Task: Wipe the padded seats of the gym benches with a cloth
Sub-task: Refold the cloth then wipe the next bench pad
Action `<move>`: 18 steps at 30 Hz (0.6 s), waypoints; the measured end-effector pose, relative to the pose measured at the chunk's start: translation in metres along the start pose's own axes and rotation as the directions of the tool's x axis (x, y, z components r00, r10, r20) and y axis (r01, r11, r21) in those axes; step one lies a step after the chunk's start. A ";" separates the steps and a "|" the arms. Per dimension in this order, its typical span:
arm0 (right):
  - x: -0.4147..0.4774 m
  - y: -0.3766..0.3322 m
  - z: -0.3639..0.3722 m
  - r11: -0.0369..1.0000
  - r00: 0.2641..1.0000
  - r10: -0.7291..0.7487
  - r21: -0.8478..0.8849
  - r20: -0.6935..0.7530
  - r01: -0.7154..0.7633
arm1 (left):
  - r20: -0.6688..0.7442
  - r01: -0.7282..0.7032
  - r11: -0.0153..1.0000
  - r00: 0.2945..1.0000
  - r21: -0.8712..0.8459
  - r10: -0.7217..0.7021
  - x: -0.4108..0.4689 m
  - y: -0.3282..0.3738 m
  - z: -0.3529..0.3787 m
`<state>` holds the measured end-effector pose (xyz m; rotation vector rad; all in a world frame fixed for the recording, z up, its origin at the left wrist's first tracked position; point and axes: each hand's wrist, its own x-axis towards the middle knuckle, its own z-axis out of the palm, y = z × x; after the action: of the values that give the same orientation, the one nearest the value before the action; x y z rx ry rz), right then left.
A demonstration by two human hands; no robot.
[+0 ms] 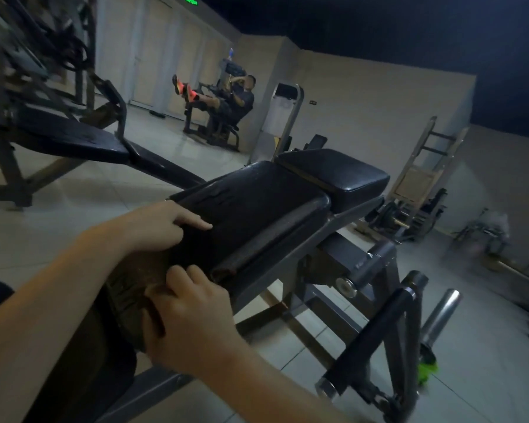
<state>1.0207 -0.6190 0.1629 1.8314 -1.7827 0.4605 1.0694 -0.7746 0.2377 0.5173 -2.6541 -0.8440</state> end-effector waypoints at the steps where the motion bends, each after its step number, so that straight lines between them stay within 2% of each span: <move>1: 0.000 0.000 0.000 0.999 0.999 -0.031 -0.006 -0.009 0.031 | -0.009 0.000 1.000 1.000 -0.002 0.000 0.000 -0.001 0.001; 3: 0.002 0.010 -0.007 0.994 0.995 -0.101 -0.045 -0.003 0.101 | -0.001 0.013 1.000 1.000 -0.027 -0.013 -0.002 -0.002 0.001; 5: 0.006 0.036 -0.021 0.988 0.994 -0.100 -0.119 -0.033 0.095 | 0.016 0.023 0.998 1.000 -0.061 -0.022 -0.003 -0.004 0.001; 8: 0.018 0.103 -0.051 0.972 0.977 0.046 -0.218 -0.208 -0.092 | 0.015 0.029 0.994 1.000 -0.106 -0.028 -0.003 -0.005 0.002; 11: 0.029 0.165 -0.084 0.924 0.921 0.219 -0.234 -0.323 -0.302 | 0.010 0.041 0.991 0.999 -0.129 -0.040 -0.002 -0.006 0.002; 13: 0.034 0.184 -0.092 0.885 0.881 0.305 -0.235 -0.362 -0.403 | 0.003 0.051 0.990 0.999 -0.129 -0.051 0.000 -0.005 0.001; 18: 0.040 0.186 -0.089 0.831 0.822 0.422 -0.200 -0.383 -0.519 | -0.005 0.052 0.995 0.999 -0.082 -0.053 -0.001 0.000 0.002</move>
<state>0.8507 -0.5951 0.2832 1.0201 -1.9402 0.6022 1.0695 -0.7734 0.2363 0.5705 -2.5969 -0.9602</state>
